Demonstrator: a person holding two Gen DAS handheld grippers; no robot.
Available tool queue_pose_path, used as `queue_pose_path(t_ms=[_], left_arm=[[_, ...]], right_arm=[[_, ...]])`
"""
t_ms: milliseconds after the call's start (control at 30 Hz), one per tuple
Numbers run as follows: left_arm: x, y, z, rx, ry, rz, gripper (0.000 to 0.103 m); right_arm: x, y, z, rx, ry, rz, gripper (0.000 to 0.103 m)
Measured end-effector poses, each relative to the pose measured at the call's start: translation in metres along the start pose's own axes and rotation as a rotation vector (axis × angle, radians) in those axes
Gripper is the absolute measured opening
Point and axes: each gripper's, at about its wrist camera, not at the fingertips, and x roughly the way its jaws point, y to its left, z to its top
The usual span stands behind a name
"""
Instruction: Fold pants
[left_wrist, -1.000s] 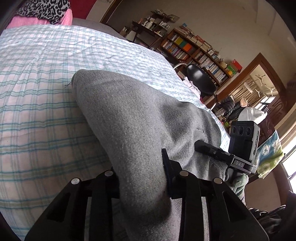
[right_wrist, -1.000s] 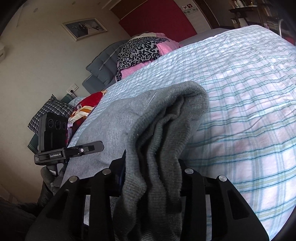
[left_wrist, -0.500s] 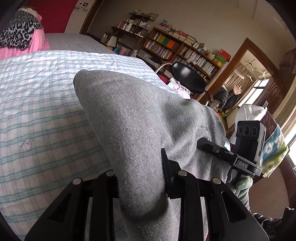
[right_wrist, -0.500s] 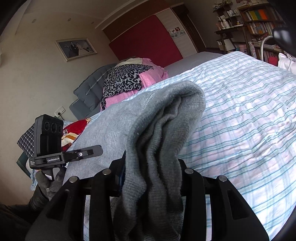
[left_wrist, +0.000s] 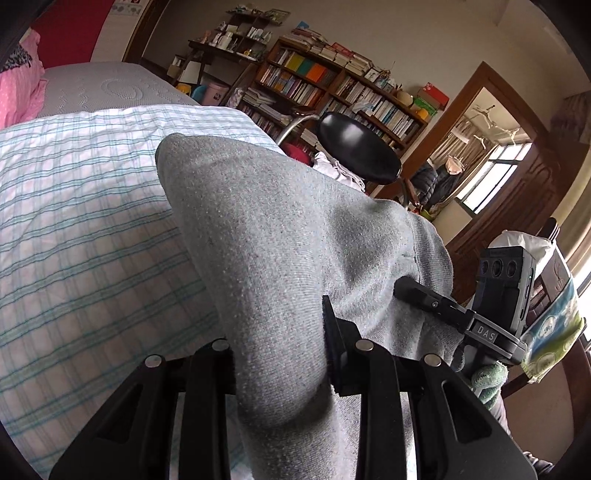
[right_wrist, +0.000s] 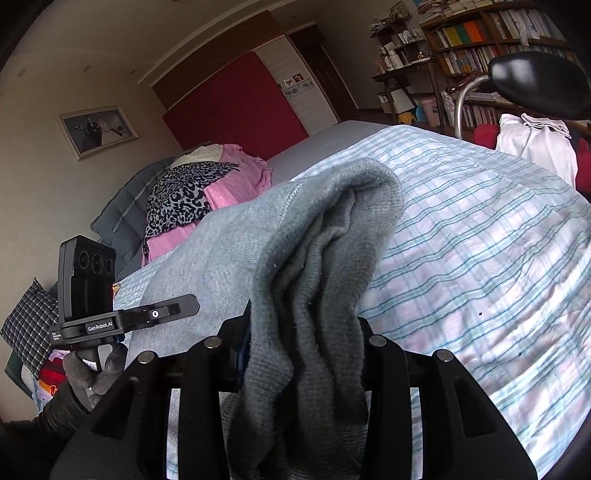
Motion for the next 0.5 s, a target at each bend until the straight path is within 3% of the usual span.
queue_pose_path(t_ms=[267, 500], left_arm=[[0.059, 0.028, 0.018, -0.033, 0.046, 0.038, 0.029], [0.067, 0.028, 0.008, 0.009, 0.045, 0.065, 0.033]], right_arm=[[0.049, -0.047, 0.015, 0.039, 0.045, -0.047, 0.038], [0.060, -0.061, 0.012, 0.065, 0.083, -0.063, 0.040]])
